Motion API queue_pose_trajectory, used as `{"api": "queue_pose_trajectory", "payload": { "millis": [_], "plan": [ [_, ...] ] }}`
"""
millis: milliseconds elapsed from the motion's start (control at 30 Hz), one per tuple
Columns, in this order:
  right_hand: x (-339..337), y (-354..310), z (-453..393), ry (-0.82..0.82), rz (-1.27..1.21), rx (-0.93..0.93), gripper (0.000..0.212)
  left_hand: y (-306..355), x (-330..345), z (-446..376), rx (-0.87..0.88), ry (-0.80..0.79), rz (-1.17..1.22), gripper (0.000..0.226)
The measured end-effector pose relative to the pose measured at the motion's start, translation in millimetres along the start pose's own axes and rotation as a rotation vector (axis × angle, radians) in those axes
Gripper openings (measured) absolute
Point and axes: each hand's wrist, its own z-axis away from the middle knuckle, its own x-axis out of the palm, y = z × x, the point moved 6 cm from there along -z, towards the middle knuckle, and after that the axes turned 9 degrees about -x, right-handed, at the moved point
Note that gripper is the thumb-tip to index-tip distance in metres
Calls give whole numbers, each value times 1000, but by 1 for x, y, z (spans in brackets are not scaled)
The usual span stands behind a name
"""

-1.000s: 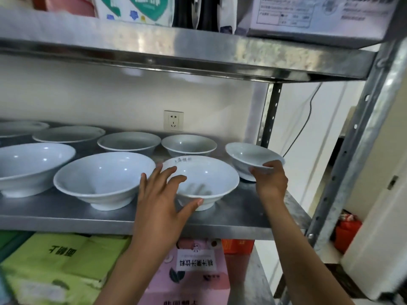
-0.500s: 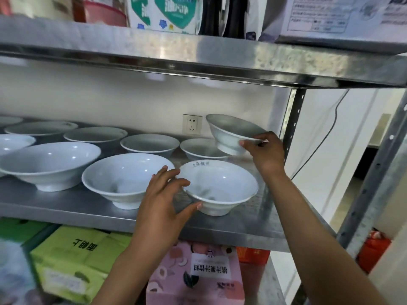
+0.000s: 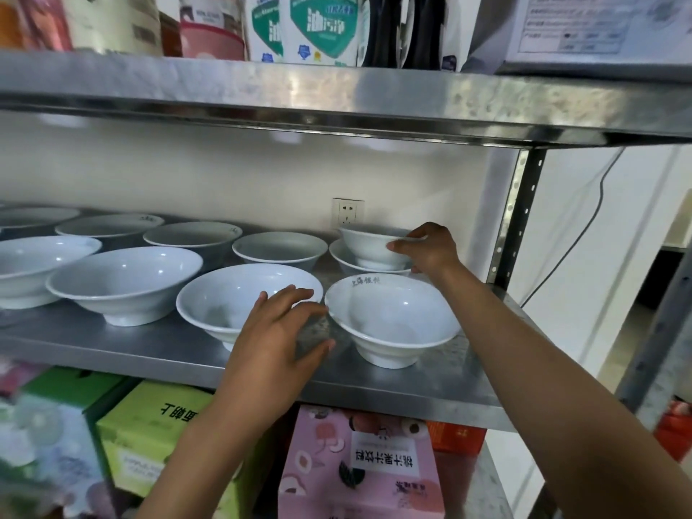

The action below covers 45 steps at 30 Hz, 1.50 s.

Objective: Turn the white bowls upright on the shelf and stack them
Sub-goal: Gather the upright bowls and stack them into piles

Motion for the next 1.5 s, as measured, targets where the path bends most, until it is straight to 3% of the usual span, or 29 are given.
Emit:
{"api": "queue_pose_trajectory", "payload": {
  "millis": [267,500,600,667,767,933,1100,1267,1500],
  "plan": [
    [16,10,-3,-120,163,-18,35,1,-3,-11,2,-43,-70,40],
    [23,12,4,-260,199,-56,11,-6,-6,-8,-16,-50,-53,39],
    [18,7,10,-309,304,-86,42,-5,-6,-7,-21,-47,-47,37],
    [14,2,17,-316,283,-92,49,-3,-6,-5,-15,-37,-44,33],
    [9,-10,38,-268,233,-135,42,-1,-6,-1,3,-34,-48,32],
    [-10,-43,106,-70,157,-367,9,-5,-15,4,-15,15,26,30],
    [-13,-43,161,-24,168,-450,10,-10,-27,8,-57,49,38,27],
    [-14,-48,189,53,397,-527,18,-25,-32,16,-97,84,-52,30],
    [-21,-35,205,12,520,-454,42,-43,-31,24,-174,134,-116,32]
  ]
}}
